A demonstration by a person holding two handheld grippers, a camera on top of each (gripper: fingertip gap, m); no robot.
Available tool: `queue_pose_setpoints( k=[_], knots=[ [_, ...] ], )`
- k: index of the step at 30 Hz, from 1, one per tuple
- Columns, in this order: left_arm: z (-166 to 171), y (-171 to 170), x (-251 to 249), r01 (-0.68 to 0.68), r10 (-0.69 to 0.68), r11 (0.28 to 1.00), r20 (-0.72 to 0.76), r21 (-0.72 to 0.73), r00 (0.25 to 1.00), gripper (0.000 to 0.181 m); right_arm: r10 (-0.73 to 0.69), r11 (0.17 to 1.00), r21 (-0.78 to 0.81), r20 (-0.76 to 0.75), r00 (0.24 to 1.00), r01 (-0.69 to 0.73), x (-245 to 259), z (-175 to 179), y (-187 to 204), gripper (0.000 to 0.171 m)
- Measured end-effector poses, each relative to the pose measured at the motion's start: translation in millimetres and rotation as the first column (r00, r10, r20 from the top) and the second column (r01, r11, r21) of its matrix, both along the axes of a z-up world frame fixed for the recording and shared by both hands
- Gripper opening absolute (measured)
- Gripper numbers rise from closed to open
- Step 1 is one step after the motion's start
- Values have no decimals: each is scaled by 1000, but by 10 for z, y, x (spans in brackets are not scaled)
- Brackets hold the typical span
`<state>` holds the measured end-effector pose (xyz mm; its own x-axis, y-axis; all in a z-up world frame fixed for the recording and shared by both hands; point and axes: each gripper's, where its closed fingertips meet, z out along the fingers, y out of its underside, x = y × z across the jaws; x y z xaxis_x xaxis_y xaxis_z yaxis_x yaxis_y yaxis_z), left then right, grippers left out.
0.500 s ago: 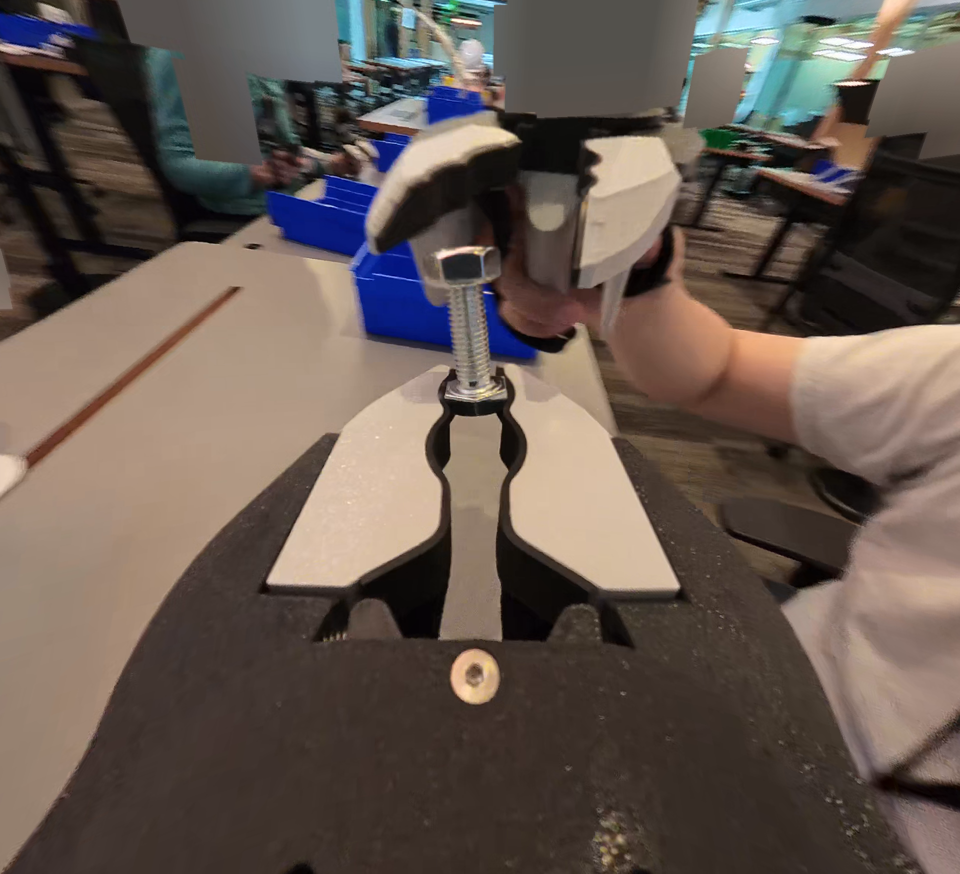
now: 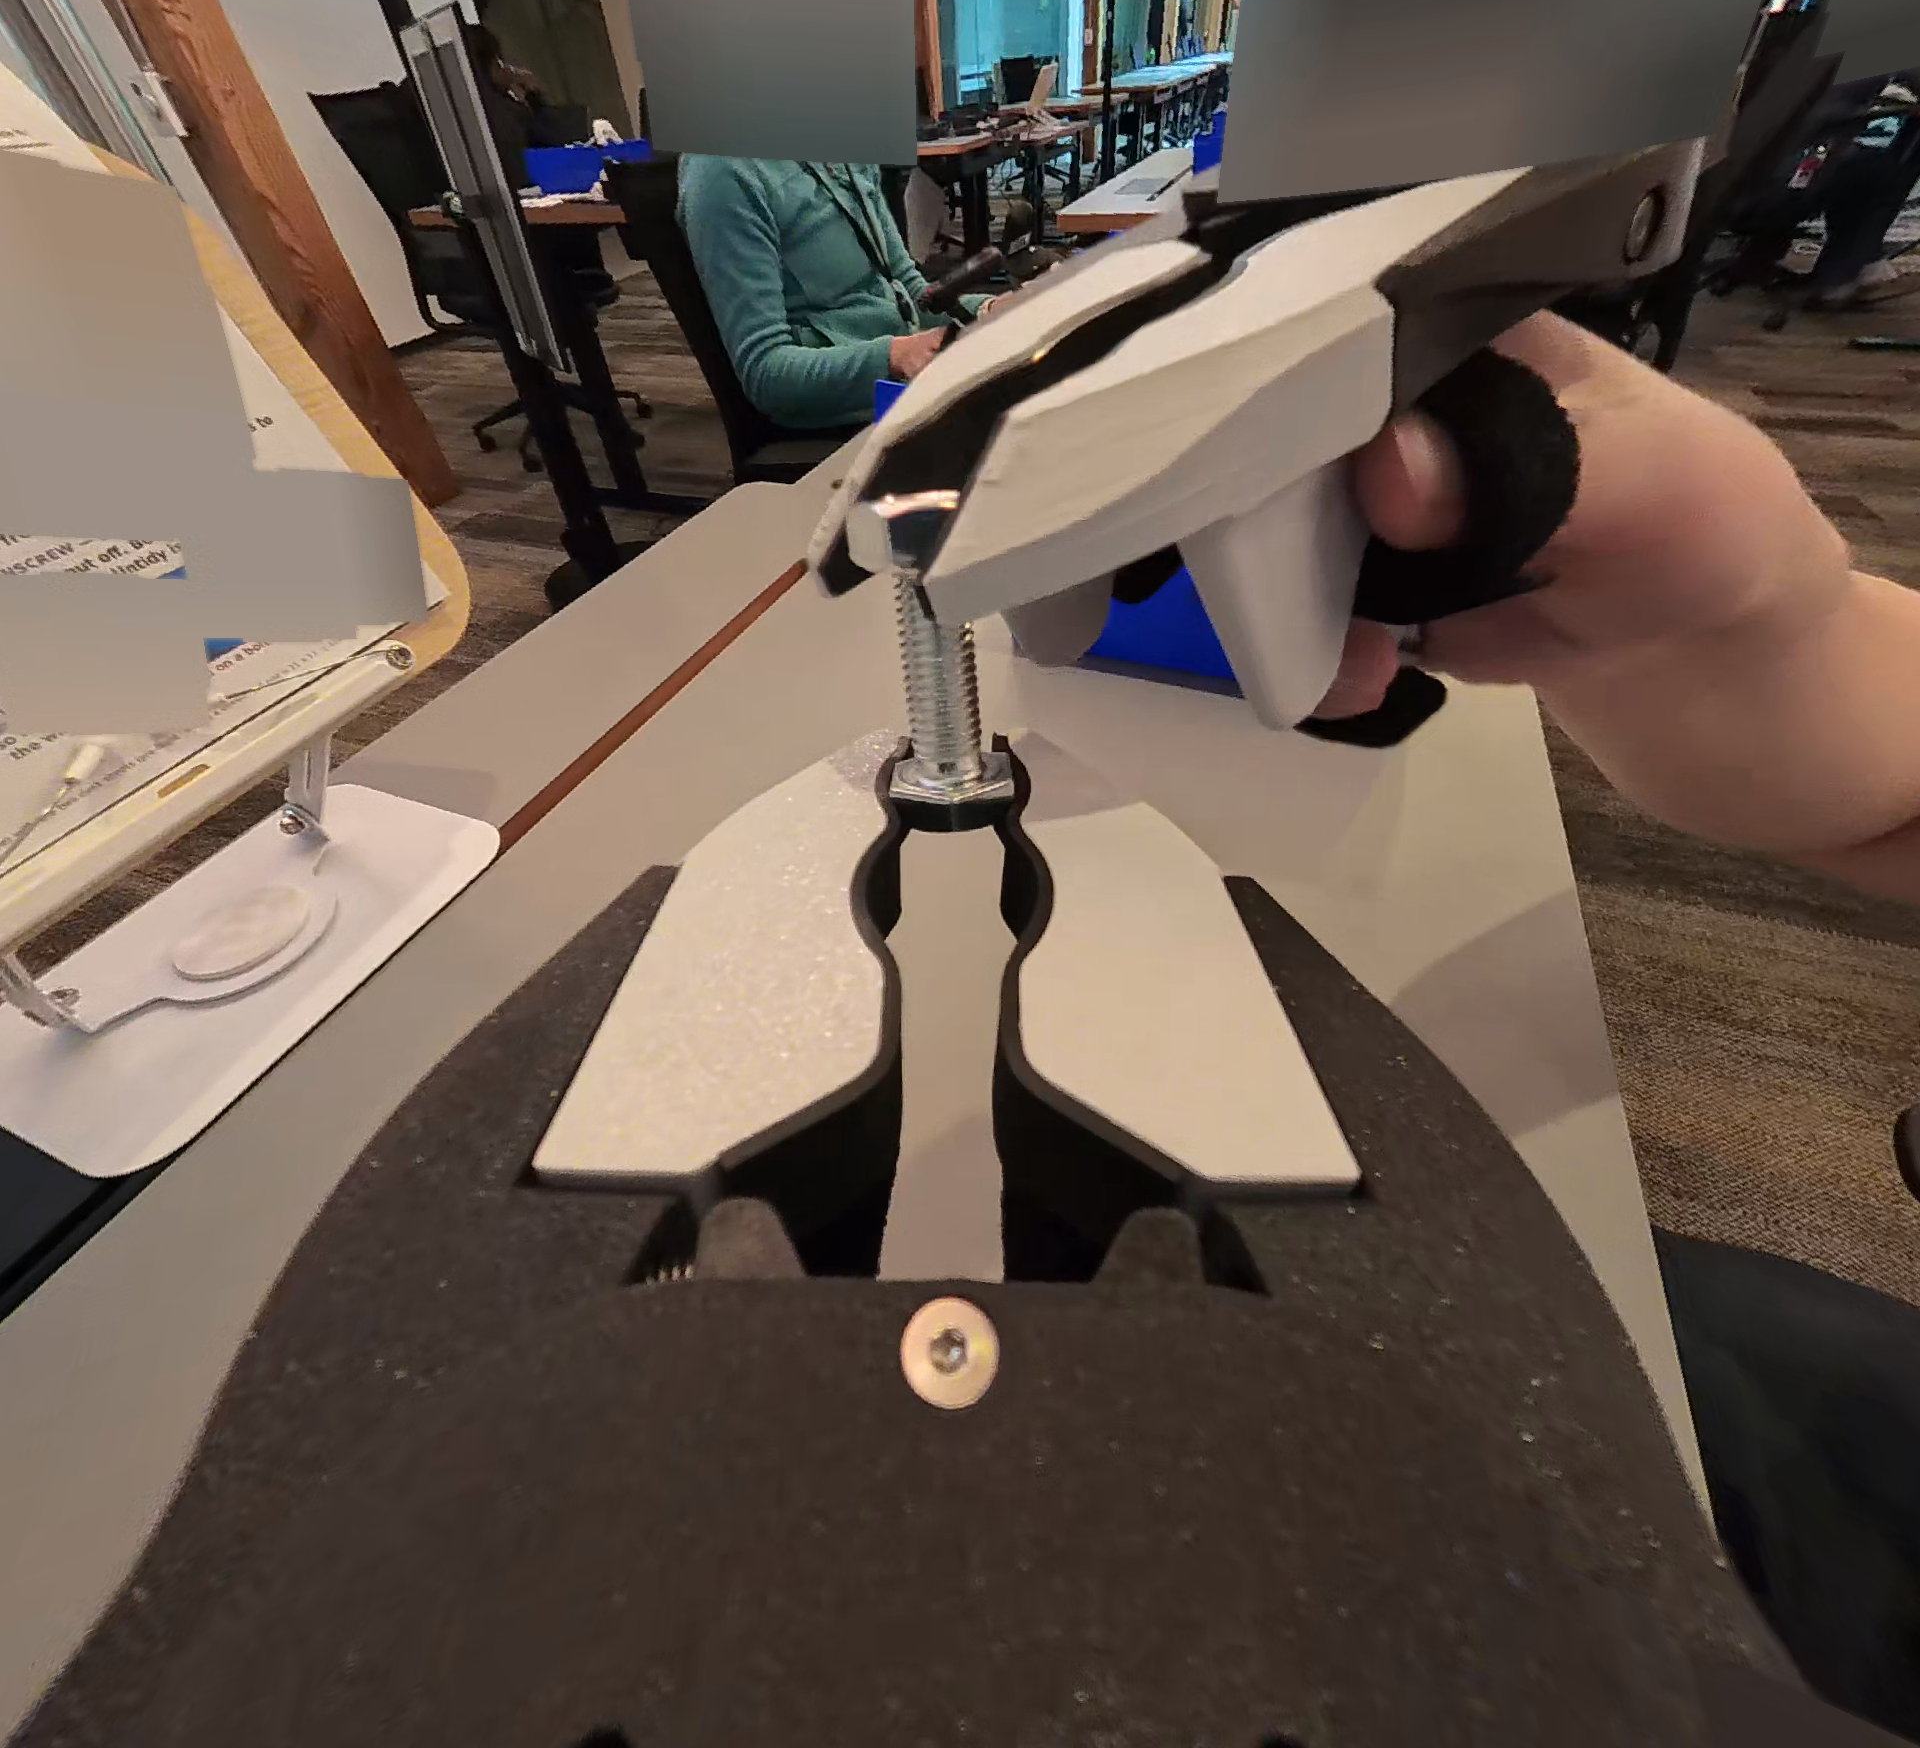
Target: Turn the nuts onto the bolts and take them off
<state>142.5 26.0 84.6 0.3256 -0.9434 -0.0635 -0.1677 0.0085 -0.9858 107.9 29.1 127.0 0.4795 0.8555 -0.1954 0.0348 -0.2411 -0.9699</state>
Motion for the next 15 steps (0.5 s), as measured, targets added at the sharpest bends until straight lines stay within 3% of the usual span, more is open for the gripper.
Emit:
queue_pose_setpoints(
  k=[3,6,11,15],
  knots=[
    [38,-153,12,106,-106,994,10,-14,994,14,115,991,69,43,992,-117,-22,40,-128,19],
    [112,-551,-8,366,-362,925,54,-105,931,14,380,911,143,71,922,-386,-36,107,-448,19],
    [96,-1308,-73,741,-738,602,145,-297,659,14,754,594,257,151,639,-762,46,54,-1071,19],
    [85,-1710,-135,877,-876,285,266,-386,402,14,904,367,301,110,414,-880,118,52,-1383,20]
  ],
)
